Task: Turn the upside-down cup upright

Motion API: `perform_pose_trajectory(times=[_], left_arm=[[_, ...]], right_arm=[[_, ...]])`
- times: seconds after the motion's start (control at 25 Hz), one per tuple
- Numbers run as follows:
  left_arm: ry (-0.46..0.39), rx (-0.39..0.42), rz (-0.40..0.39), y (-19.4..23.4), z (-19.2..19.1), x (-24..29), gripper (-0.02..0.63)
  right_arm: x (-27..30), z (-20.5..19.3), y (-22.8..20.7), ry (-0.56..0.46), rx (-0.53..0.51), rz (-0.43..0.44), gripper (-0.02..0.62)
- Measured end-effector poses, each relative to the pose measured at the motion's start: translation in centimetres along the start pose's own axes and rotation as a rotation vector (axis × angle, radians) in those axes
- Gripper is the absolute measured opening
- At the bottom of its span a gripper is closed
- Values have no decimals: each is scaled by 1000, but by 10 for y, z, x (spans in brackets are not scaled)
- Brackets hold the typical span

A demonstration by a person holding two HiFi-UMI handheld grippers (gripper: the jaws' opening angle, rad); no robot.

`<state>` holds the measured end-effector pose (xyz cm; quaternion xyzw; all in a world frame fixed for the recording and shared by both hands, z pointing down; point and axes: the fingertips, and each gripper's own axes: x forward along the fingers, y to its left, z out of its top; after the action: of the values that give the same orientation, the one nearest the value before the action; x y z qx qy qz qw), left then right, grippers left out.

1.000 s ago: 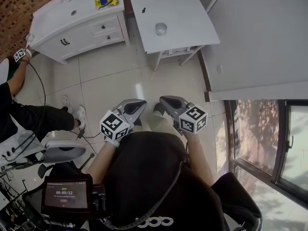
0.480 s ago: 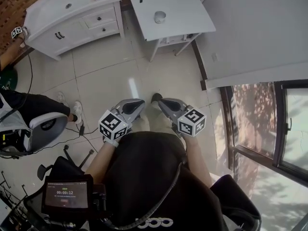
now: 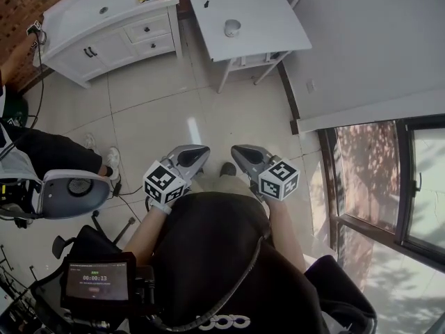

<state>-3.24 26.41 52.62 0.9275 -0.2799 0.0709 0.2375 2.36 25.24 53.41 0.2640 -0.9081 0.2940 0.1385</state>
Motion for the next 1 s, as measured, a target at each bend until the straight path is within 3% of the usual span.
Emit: perform_pose_trajectory(times=[0.48,1.0], left_arm=[[32,45,-19,-49,10,50,15],[31,52,14,-68,5,65,15]], right_arm=[[-41,-7,-9,2,-51,77,-8],[-60,-12,-13,15,-112,113,-8]])
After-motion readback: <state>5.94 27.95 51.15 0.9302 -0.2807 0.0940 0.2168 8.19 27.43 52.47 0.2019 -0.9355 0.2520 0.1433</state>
